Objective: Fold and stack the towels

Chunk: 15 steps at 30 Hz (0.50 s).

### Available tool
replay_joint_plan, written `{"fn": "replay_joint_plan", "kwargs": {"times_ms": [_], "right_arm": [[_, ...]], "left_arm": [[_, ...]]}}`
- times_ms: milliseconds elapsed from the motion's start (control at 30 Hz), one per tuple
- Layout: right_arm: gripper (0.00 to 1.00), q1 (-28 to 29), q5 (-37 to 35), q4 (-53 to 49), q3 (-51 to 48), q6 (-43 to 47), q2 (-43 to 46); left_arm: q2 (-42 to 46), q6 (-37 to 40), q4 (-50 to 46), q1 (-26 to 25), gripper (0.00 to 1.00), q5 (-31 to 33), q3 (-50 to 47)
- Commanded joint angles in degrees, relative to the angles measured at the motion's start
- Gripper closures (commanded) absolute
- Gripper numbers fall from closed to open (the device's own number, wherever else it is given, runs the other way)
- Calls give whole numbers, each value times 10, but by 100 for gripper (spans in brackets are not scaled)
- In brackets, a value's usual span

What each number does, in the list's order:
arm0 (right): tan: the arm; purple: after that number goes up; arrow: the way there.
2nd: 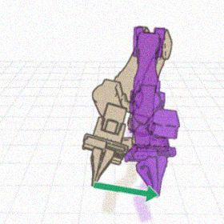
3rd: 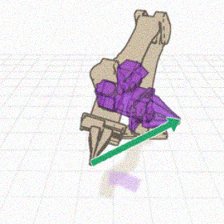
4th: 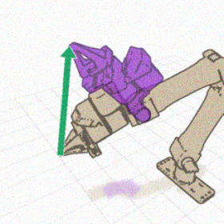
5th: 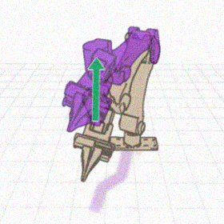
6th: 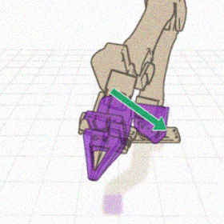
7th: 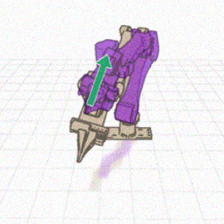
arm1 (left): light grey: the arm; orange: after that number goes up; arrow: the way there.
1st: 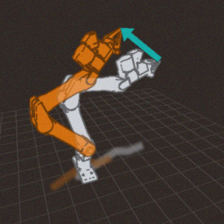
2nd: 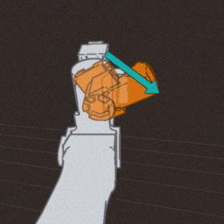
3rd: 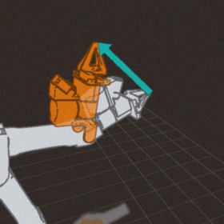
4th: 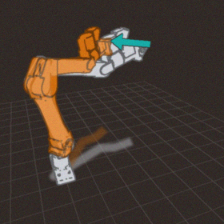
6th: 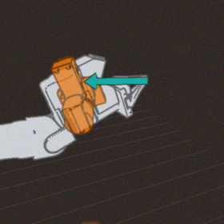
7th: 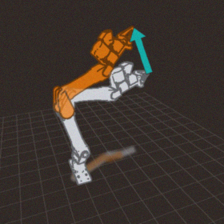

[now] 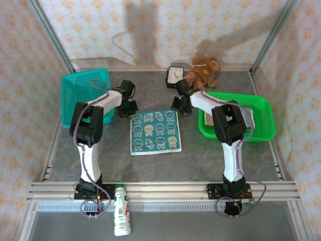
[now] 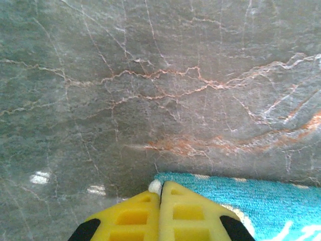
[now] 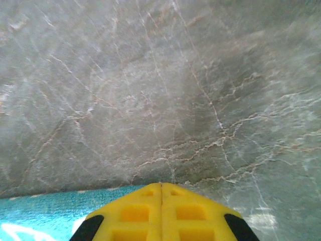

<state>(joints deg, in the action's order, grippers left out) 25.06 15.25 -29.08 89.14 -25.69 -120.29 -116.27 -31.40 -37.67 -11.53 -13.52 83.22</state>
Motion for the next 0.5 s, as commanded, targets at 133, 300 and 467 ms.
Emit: {"fn": "replay_joint_plan", "kwargs": {"times_ms": [133, 300, 467], "right_arm": [[100, -9, -36, -10, 14, 22, 60], [100, -23, -24, -18, 45, 35, 56], [100, -24, 2, 4, 34, 50, 77]], "left_arm": [[43, 5, -31, 1, 100, 7, 52], [35, 25, -47, 2, 100, 6, 97], [56, 39, -36, 4, 100, 6, 88]]}}
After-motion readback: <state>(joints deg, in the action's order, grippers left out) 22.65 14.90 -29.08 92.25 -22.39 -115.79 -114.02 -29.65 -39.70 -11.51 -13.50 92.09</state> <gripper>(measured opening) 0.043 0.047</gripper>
